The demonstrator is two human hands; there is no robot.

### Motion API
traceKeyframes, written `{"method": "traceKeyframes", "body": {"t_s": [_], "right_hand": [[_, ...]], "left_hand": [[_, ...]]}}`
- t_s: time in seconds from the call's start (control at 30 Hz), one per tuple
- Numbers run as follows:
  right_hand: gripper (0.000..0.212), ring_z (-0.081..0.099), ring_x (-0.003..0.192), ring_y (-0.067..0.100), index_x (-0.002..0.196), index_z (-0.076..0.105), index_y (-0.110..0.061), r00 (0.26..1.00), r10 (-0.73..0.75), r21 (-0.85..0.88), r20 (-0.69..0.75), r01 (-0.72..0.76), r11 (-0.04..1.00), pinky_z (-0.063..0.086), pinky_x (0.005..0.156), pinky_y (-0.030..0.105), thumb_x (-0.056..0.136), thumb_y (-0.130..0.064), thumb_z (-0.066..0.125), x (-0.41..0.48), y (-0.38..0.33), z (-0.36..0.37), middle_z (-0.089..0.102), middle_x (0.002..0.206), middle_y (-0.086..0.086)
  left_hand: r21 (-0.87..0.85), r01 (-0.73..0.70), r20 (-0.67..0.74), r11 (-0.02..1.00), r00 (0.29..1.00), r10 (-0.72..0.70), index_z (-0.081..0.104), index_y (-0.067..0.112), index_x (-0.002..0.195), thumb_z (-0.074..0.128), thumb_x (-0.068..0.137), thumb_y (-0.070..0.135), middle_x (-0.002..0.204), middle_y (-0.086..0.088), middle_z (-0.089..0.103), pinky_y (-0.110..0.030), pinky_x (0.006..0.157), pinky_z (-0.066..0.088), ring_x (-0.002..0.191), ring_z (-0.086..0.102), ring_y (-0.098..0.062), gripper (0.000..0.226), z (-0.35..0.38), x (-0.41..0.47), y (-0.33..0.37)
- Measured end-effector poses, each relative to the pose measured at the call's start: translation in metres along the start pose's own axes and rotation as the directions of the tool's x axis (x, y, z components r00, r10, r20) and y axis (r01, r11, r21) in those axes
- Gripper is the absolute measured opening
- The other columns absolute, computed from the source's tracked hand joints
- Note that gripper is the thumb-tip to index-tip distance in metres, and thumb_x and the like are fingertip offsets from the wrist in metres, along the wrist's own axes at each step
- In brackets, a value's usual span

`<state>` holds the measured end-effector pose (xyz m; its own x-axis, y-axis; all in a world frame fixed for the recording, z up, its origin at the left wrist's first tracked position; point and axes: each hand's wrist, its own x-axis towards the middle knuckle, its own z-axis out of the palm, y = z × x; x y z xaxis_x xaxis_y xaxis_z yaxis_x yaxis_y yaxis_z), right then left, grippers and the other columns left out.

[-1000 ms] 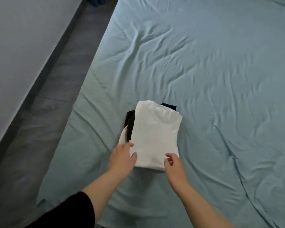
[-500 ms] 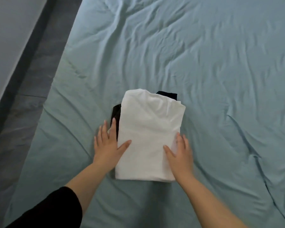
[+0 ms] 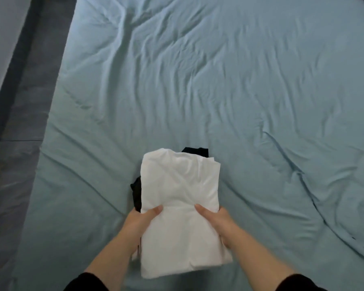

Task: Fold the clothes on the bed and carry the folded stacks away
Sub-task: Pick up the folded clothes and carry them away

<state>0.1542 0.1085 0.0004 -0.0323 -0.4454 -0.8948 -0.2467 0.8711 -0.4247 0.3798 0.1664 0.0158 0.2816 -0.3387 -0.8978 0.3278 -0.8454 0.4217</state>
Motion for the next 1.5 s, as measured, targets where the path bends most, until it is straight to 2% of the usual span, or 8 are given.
{"method": "traceKeyframes", "body": {"t_s": [0.27,0.37,0.6,0.77,1.0,1.1,1.27,1.5], "right_hand": [[0.047,0.07,0.085,0.018,0.107,0.065,-0.008,0.992,0.009,0.169,-0.124,0.012,0.986,0.055,0.075,0.031,0.069,-0.026,0.086,-0.135,0.079,-0.018,0.072,0.096,0.003],[0.043,0.072,0.084,0.018,0.103,0.067,-0.008,0.981,-0.033,0.289,-0.193,0.089,0.953,0.057,0.073,0.032,0.069,-0.027,0.085,-0.189,0.095,-0.029,0.075,0.095,0.002],[0.037,0.073,0.083,0.011,0.101,0.069,-0.017,0.915,-0.107,0.526,-0.389,0.316,0.79,0.058,0.07,0.026,0.07,-0.03,0.084,-0.308,0.115,-0.071,0.076,0.091,-0.007],[0.038,0.072,0.087,0.017,0.106,0.068,-0.015,0.829,-0.06,0.626,-0.556,0.466,0.625,0.058,0.084,0.039,0.073,-0.028,0.082,-0.381,0.143,-0.115,0.076,0.096,-0.002],[0.026,0.073,0.087,0.018,0.105,0.069,-0.013,0.747,0.036,0.697,-0.664,0.6,0.392,0.059,0.072,0.029,0.081,-0.018,0.076,-0.45,0.205,-0.195,0.076,0.096,0.0],[0.034,0.071,0.094,0.02,0.114,0.065,-0.013,0.729,0.071,0.697,-0.681,0.616,0.368,0.056,0.087,0.039,0.082,-0.02,0.075,-0.47,0.232,-0.244,0.074,0.104,0.002],[0.024,0.072,0.086,0.01,0.108,0.067,-0.016,0.692,0.029,0.651,-0.721,0.663,0.371,0.055,0.064,0.019,0.084,-0.02,0.072,-0.5,0.278,-0.339,0.075,0.097,-0.005],[0.023,0.072,0.088,0.017,0.108,0.068,-0.013,0.68,0.014,0.635,-0.733,0.675,0.376,0.058,0.078,0.03,0.085,-0.019,0.07,-0.523,0.312,-0.45,0.076,0.097,0.001]], "left_hand": [[0.12,-0.099,0.1,0.988,0.991,0.087,0.067,0.013,0.102,0.082,0.074,0.013,0.09,-0.001,0.073,-0.026,0.066,0.054,0.08,0.07,-0.016,0.032,-0.019,-0.114,-0.049],[0.192,-0.206,0.193,0.959,0.967,0.169,0.065,0.022,0.092,0.081,0.075,0.013,0.081,0.011,0.071,-0.018,0.053,0.051,0.069,0.069,-0.005,0.024,-0.017,-0.156,-0.038],[0.378,-0.445,0.468,0.812,0.849,0.247,0.068,0.019,0.094,0.079,0.078,0.024,0.082,0.008,0.076,-0.027,0.064,0.055,0.077,0.072,-0.012,0.019,0.023,-0.262,-0.002],[0.454,-0.599,0.652,0.66,0.728,0.212,0.069,0.015,0.093,0.079,0.077,0.029,0.079,0.008,0.076,-0.026,0.063,0.056,0.075,0.073,-0.011,0.024,0.083,-0.332,-0.001],[0.468,-0.73,0.803,0.499,0.587,0.106,0.066,0.019,0.089,0.08,0.075,0.031,0.068,0.017,0.073,-0.017,0.054,0.05,0.064,0.07,-0.002,0.023,0.193,-0.42,-0.041],[0.451,-0.74,0.836,0.5,0.547,0.056,0.068,0.015,0.099,0.078,0.077,0.025,0.081,0.009,0.076,-0.02,0.055,0.052,0.071,0.073,-0.007,0.026,0.242,-0.453,-0.071],[0.457,-0.73,0.851,0.509,0.525,-0.011,0.068,0.017,0.1,0.079,0.073,0.031,0.088,0.005,0.077,-0.024,0.058,0.054,0.078,0.073,-0.01,0.033,0.321,-0.502,-0.121],[0.46,-0.726,0.851,0.511,0.525,-0.019,0.068,0.015,0.1,0.081,0.073,0.033,0.086,0.003,0.077,-0.025,0.057,0.055,0.075,0.074,-0.014,0.035,0.417,-0.547,-0.165]]}}
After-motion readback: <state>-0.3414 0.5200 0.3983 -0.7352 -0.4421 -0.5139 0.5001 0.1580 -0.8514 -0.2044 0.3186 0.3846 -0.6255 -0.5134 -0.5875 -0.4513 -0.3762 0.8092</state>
